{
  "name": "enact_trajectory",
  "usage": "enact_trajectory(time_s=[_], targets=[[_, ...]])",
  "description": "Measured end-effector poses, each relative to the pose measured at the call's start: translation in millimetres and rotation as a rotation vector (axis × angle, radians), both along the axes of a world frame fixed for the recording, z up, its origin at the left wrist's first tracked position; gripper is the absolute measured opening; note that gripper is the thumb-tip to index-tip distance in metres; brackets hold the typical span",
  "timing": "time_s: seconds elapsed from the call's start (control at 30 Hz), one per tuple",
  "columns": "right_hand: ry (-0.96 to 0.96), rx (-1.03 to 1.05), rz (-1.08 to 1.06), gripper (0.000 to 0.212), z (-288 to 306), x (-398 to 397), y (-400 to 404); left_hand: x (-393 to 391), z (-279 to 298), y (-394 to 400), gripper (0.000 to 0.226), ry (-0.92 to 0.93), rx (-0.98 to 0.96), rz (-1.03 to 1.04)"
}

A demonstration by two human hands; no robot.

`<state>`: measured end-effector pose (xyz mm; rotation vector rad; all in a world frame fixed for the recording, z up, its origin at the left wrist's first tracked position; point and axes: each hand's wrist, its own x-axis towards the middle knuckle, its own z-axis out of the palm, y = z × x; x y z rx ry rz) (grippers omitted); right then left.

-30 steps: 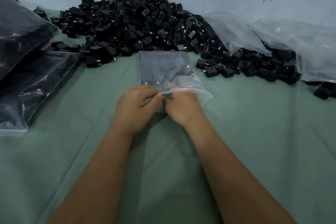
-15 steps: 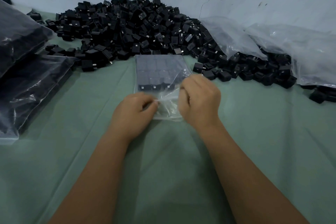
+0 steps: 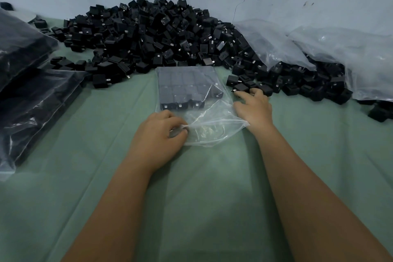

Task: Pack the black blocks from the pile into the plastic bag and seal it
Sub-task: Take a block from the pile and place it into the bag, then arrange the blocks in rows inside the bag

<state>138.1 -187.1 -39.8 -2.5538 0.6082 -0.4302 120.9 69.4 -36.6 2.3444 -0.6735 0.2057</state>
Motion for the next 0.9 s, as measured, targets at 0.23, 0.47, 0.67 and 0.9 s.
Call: enact_trajectory(time_s=[0.23,0.47,0.67,0.9], targets=[[-0.34,0.451,-0.008,0.03,3.5,-21.1,7.1,-0.3,2.7,0.0,0.015,0.009,0.015,-0.001],[-0.676,0.558,-0.149,0.032,11.4,-67.6,42.1,-11.1,7.2,-10.1,0.026,-0.208,0.086,0.07],[-0.662,0.18,0.276,0.03,14.8,-106.6,104.0,-20.7,8.6,-24.9,0.014,-0.238,-0.126,0.154],[-0.317,-0.222,0.36,0.033,10.4,-106.8,115.3,-21.5,6.6,-16.4,0.013,-0.236,-0.283,0.159]])
